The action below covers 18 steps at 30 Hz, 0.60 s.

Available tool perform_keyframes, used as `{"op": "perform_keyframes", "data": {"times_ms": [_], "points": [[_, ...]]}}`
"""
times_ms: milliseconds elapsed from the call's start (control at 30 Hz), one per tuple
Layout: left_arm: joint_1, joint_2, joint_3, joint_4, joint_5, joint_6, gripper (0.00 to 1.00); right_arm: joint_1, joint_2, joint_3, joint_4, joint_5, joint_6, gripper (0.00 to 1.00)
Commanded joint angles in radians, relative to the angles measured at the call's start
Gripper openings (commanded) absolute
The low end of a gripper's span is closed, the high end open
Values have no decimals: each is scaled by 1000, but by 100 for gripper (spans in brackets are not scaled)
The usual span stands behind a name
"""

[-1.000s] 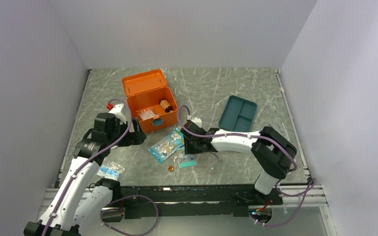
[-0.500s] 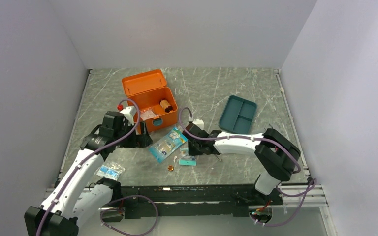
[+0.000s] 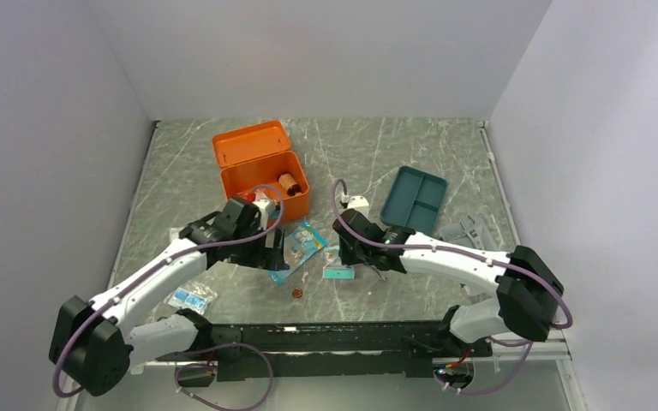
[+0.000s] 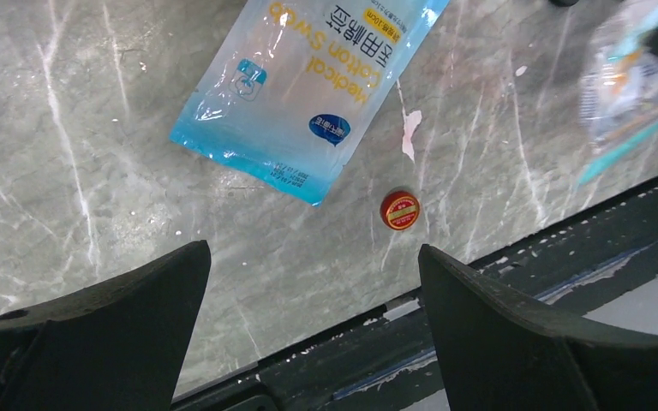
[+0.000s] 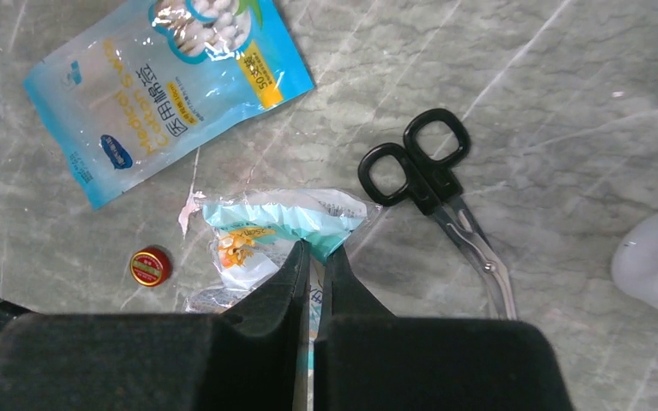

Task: Organize the medicine kit

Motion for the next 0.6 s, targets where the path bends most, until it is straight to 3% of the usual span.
{"op": "perform_keyframes", "data": {"times_ms": [0,233,567], "points": [[-42,78,62,66,-69,-4,99,-3,-75,55,-54,73,-56,0],[-127,239,139,108,-200,4,99,-9,-138,85,-72,66,-83,0],[-144,417,175,205,-248,52,99,-15,-264,104,-135,102,-108,0]]}}
